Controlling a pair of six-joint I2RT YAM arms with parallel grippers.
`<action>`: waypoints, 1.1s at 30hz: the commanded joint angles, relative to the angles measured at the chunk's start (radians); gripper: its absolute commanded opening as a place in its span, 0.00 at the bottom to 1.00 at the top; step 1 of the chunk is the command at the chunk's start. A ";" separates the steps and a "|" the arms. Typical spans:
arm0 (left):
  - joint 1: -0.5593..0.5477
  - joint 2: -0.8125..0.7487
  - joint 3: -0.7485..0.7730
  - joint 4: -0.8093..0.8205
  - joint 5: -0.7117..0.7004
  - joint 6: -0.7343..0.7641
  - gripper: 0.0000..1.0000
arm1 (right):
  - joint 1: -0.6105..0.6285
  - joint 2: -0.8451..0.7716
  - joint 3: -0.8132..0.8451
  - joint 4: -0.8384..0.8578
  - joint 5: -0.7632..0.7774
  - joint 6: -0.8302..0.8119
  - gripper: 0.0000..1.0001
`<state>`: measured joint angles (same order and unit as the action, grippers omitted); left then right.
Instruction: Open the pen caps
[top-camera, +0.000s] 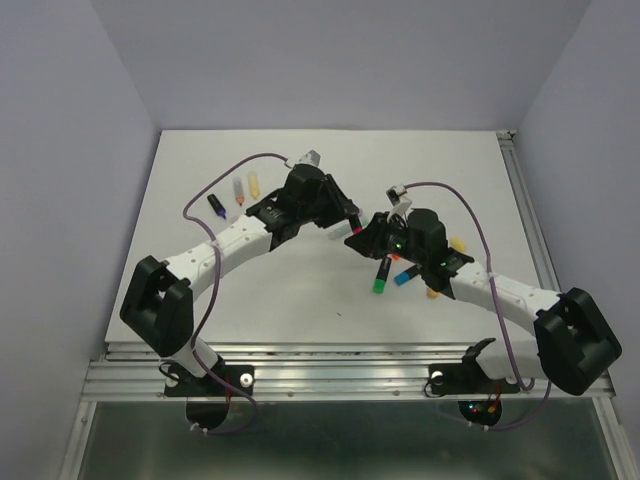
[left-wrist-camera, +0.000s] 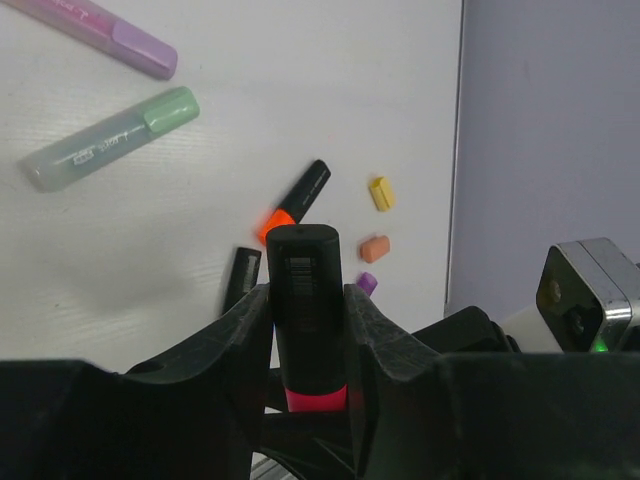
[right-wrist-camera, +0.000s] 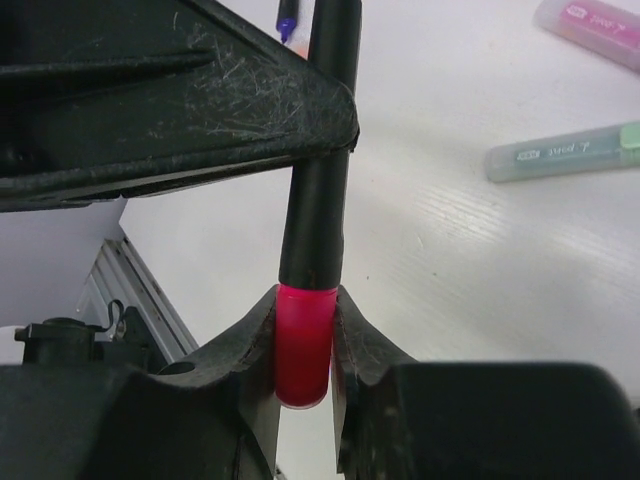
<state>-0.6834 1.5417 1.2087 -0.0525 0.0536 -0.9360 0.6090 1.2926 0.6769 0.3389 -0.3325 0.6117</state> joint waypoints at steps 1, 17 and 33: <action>0.185 0.069 0.084 0.175 -0.377 0.066 0.00 | 0.123 -0.119 -0.092 0.041 -0.266 0.054 0.01; 0.309 0.084 0.101 0.134 -0.356 0.074 0.00 | 0.147 -0.205 -0.175 0.069 -0.278 0.134 0.01; 0.315 -0.072 -0.127 0.307 0.150 0.221 0.53 | 0.143 -0.142 -0.066 0.100 -0.011 0.109 0.01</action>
<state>-0.3645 1.5703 1.1599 0.1211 0.0074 -0.7708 0.7578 1.1408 0.5266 0.3344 -0.4389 0.7246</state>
